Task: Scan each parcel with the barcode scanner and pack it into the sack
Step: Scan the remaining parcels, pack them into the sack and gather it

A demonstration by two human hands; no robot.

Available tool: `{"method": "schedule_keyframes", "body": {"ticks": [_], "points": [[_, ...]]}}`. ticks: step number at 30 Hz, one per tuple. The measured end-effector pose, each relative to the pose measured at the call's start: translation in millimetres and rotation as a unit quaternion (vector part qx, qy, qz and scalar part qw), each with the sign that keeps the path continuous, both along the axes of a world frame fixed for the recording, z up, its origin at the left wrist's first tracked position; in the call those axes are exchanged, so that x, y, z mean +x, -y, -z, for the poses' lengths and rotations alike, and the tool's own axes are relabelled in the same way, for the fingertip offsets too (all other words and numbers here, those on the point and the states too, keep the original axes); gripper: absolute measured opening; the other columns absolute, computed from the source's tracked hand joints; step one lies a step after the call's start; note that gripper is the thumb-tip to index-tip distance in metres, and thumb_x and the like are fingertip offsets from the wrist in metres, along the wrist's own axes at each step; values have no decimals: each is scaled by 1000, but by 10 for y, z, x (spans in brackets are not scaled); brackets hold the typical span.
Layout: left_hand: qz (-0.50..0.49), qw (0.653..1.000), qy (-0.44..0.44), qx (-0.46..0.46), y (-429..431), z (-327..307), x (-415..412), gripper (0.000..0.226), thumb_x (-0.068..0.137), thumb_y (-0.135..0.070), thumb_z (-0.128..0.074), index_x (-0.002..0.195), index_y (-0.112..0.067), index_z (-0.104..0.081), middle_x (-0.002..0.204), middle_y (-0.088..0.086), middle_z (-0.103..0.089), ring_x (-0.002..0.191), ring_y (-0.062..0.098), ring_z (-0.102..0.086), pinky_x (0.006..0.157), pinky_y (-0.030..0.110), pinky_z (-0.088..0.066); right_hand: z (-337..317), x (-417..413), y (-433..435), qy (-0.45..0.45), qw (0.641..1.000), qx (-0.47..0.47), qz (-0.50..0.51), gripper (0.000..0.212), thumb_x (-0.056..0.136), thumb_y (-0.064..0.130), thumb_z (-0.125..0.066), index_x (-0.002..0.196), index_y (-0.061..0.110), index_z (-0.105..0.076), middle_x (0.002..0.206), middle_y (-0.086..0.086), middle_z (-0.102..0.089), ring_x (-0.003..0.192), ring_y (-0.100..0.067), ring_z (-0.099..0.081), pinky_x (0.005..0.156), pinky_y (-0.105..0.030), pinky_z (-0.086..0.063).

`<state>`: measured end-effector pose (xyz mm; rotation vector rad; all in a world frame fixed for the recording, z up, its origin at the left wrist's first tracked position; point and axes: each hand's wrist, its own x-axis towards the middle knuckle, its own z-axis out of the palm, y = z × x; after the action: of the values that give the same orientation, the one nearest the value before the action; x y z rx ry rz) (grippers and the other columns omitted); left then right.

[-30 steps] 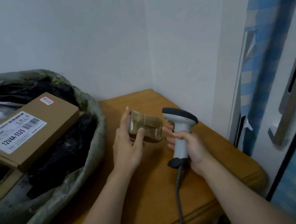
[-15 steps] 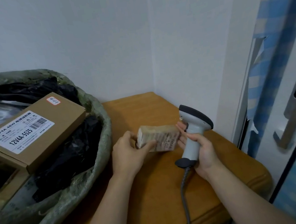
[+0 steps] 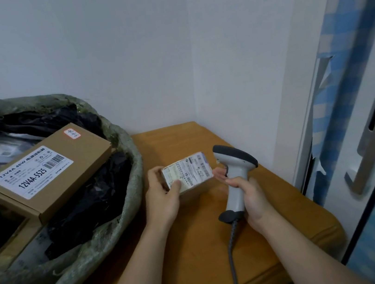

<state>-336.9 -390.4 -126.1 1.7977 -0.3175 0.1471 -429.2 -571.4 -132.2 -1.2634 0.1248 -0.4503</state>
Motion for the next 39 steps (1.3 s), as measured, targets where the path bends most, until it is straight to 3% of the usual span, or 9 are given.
{"method": "schedule_keyframes", "body": {"ticks": [3, 5, 7, 12, 17, 23, 26, 30, 39], "points": [[-35, 998, -24, -38, -6, -2, 34, 39, 95, -17, -72, 121, -23, -43, 109, -10, -64, 87, 1, -65, 60, 15, -49, -54, -33, -37, -16, 999, -19, -19, 42, 76, 23, -62, 110, 0, -69, 87, -16, -75, 84, -25, -71, 83, -38, -49], [-54, 997, -41, -49, -12, 3, 51, 42, 92, -15, -74, 116, -20, -41, 107, -5, -65, 86, 8, -68, 61, 23, -55, -120, -48, -100, -22, 999, -13, -48, 35, 76, 23, -62, 103, 0, -68, 63, -16, -60, 62, -25, -57, 71, -37, -44], [-61, 995, -53, -56, -6, 27, 67, 44, 89, -17, -77, 113, -18, -40, 107, -1, -66, 86, 13, -71, 69, 37, -61, -183, -45, -171, -31, 997, -9, -67, 32, 76, 22, -62, 99, 0, -67, 56, -14, -52, 56, -24, -51, 65, -36, -43], [-64, 997, -34, -41, 39, 82, 38, 52, 84, -28, -84, 108, -20, -39, 99, -1, -67, 83, 20, -72, 78, 49, -61, -322, -59, -267, -75, 994, -31, -74, 33, 71, 23, -63, 95, 1, -60, 55, -15, -49, 53, -26, -48, 60, -35, -39], [-74, 996, -32, -29, 45, 109, 53, 53, 83, -31, -85, 107, -21, -39, 100, 2, -67, 82, 20, -71, 77, 46, -61, -354, -85, -258, -108, 991, -40, -73, 39, 67, 25, -66, 98, 2, -56, 55, -14, -49, 52, -26, -48, 57, -33, -40], [-82, 996, -28, -15, 51, 115, 60, 54, 83, -31, -86, 106, -17, -39, 98, 1, -64, 83, 17, -67, 67, 33, -52, -326, -105, -273, -111, 990, -42, -79, 41, 67, 25, -67, 99, 2, -54, 54, -14, -49, 51, -25, -48, 56, -33, -41], [-84, 996, -25, -5, 54, 144, 86, 55, 82, -33, -87, 104, -19, -38, 98, 3, -63, 84, 20, -66, 67, 35, -52, -325, -109, -293, -112, 990, -44, -80, 43, 68, 25, -67, 101, 3, -54, 55, -14, -49, 51, -26, -48, 55, -32, -41], [-76, 996, -37, -15, 46, 192, 119, 56, 79, -39, -87, 92, -35, -33, 100, 5, -70, 81, 24, -74, 70, 47, -61, -323, -116, -307, -116, 989, -33, -80, 46, 69, 25, -68, 106, 3, -51, 55, -15, -49, 50, -25, -48, 54, -32, -43], [-78, 996, -31, -7, 50, 179, 110, 55, 82, -36, -86, 97, -25, -34, 100, 4, -67, 84, 22, -69, 62, 35, -52, -343, -127, -333, -113, 990, -34, -80, 42, 69, 24, -67, 101, 2, -52, 54, -14, -49, 48, -25, -47, 54, -32, -42]]}}
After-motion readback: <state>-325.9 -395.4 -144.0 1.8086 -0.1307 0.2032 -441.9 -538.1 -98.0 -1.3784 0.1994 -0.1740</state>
